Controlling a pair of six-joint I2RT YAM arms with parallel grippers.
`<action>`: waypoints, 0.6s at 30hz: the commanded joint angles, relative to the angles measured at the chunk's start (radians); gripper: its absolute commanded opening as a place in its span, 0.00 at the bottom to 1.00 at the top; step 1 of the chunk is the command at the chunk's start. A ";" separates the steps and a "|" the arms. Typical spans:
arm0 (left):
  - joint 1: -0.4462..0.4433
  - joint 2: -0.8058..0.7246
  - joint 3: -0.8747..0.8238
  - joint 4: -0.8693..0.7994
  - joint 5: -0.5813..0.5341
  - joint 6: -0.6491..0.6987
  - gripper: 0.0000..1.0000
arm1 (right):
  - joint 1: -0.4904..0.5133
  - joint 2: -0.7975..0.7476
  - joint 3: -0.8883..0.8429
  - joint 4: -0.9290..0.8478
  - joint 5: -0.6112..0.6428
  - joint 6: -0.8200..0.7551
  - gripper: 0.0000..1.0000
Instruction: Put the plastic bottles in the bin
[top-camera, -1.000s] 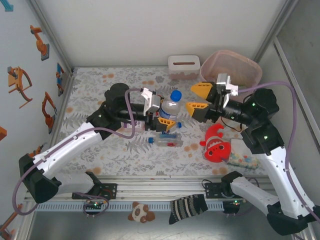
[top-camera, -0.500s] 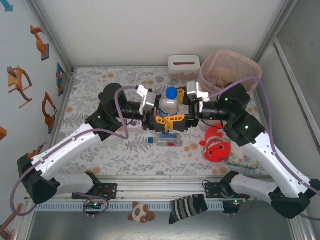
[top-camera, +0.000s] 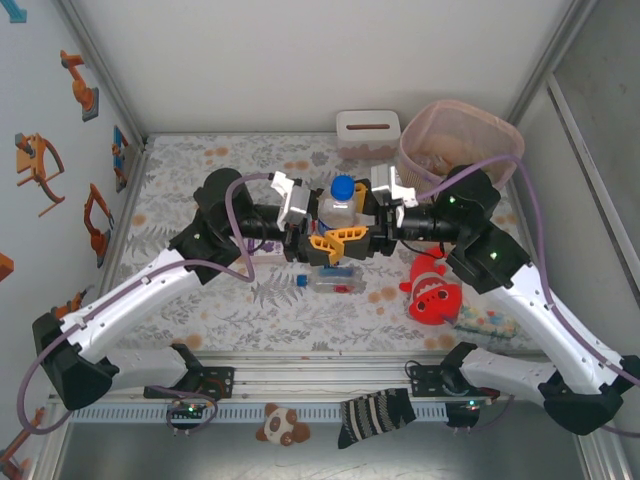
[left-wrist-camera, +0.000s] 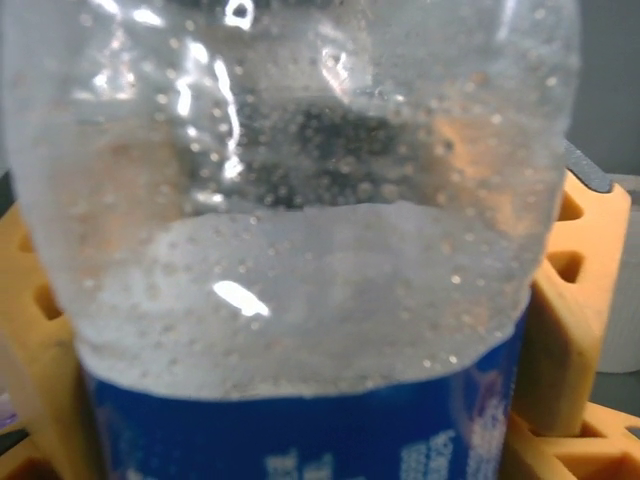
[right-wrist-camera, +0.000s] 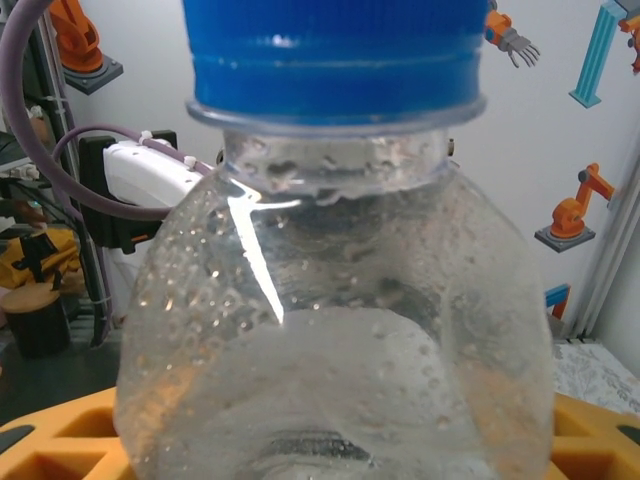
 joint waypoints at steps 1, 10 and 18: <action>-0.002 -0.047 -0.010 0.047 -0.046 0.043 0.63 | 0.009 0.009 0.032 -0.018 0.001 -0.005 0.55; -0.002 -0.083 -0.035 0.035 -0.107 0.068 0.80 | 0.009 0.010 0.058 -0.020 0.071 -0.014 0.49; -0.003 -0.134 -0.079 -0.004 -0.228 0.098 0.84 | -0.014 0.005 0.126 -0.135 0.353 -0.066 0.48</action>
